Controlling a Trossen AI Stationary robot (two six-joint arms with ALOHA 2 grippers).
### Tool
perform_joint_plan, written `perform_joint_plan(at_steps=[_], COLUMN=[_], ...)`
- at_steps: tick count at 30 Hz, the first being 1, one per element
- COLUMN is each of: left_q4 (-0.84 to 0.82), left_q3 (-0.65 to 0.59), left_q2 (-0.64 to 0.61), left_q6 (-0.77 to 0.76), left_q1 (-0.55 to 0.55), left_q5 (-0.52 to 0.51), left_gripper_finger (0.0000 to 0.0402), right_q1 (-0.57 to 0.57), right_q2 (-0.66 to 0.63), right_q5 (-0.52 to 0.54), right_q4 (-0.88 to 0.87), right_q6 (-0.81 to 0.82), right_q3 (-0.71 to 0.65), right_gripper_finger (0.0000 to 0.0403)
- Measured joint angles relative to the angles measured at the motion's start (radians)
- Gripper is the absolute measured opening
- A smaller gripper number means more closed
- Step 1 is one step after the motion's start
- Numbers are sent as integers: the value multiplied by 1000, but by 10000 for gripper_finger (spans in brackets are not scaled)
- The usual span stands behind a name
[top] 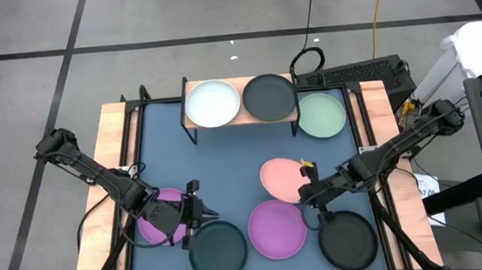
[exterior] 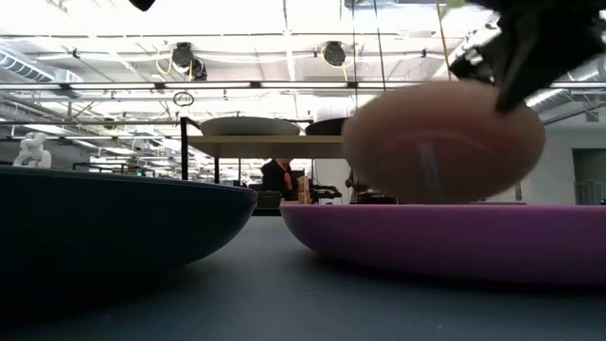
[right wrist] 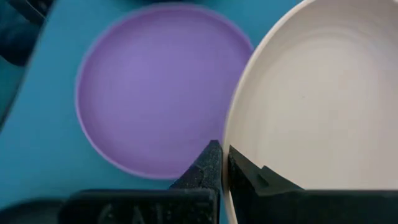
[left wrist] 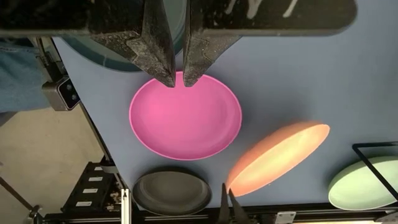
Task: Place and stack plates onto a shelf
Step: Stack the orange plate on top of the black plate on the shelf
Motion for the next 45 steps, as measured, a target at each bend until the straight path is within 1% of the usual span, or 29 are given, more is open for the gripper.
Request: perform_joint_plan(at_steps=[7, 12, 16, 19, 24, 29, 31, 35, 37, 40, 45], left_q4=[0, 0, 0, 0, 0, 0, 0, 0, 0, 0, 0], left_q3=[0, 0, 0, 0, 0, 0, 0, 0, 0, 0, 0], left_q2=[0, 0, 0, 0, 0, 0, 0, 0, 0, 0, 0], left_q6=[0, 0, 0, 0, 5, 6, 6, 6, 6, 12, 19], left_q1=[0, 0, 0, 0, 0, 0, 0, 0, 0, 0, 11], left_q5=[0, -1, -1, -1, -7, -36, -41, -43, -43, -44, -45], left_gripper_finger=[37, 37, 37, 37, 37, 37, 37, 37, 37, 37, 37], right_q1=[0, 0, 0, -1, -11, -63, -92, -149, -172, -201, -250], right_q2=[0, 0, 0, 0, 0, 0, 0, 0, 0, 0, 0], right_q5=[5, 15, 77, 146, 263, 282, 326, 459, 502, 533, 532], right_q4=[1, 0, 0, 1, 61, 119, 142, 173, 173, 174, 229], right_q6=[-88, -188, -275, -352, -537, -692, -720, -747, -753, -756, -798], right_q3=[108, 179, 222, 250, 267, 267, 267, 267, 267, 267, 267], right_gripper_finger=[1, 1, 1, 1, 1, 1, 1, 1, 1, 1, 1])
